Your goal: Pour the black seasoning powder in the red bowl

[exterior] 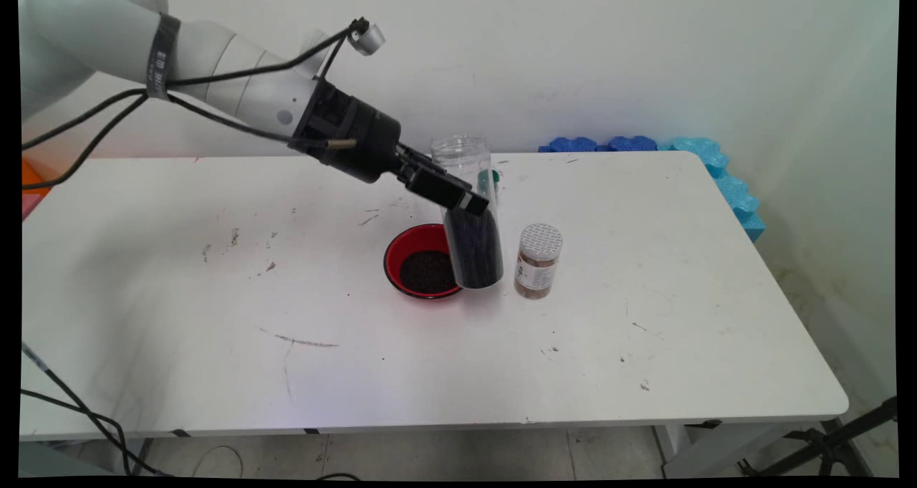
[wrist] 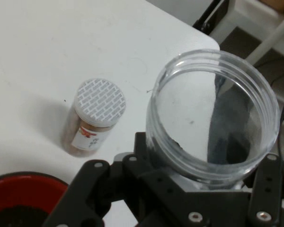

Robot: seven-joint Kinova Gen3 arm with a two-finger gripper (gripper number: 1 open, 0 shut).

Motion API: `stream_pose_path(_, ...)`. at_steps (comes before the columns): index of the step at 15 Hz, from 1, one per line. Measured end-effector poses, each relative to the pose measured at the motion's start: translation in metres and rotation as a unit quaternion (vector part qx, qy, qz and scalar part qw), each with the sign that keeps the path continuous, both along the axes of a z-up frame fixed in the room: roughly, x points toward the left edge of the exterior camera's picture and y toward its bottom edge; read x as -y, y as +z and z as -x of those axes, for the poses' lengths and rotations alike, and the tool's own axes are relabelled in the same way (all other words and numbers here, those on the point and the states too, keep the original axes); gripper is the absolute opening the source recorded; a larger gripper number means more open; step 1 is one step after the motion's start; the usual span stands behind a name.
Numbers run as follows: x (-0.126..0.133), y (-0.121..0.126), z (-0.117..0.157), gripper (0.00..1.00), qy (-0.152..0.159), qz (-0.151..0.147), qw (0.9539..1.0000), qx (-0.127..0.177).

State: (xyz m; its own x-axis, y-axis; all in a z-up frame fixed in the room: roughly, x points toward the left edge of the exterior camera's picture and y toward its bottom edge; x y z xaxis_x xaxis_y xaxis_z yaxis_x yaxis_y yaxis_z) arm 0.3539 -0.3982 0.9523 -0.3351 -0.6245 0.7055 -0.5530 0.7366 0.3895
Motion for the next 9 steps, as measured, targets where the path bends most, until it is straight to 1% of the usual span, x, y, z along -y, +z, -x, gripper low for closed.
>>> stream_pose_path(2,-0.004,0.001,0.002,0.0,-0.023,0.028,0.9992,0.017)
stream_pose_path(3,-0.006,0.002,0.003,0.0,-0.036,0.042,0.9981,0.026)
stream_pose_path(5,-0.01,0.003,0.005,0.0,-0.061,0.068,0.9949,0.042)
stream_pose_path(7,-0.014,0.004,0.007,0.0,-0.084,0.092,0.9905,0.059)
stream_pose_path(9,-0.017,0.004,0.009,0.0,-0.1,0.112,0.9862,0.071)
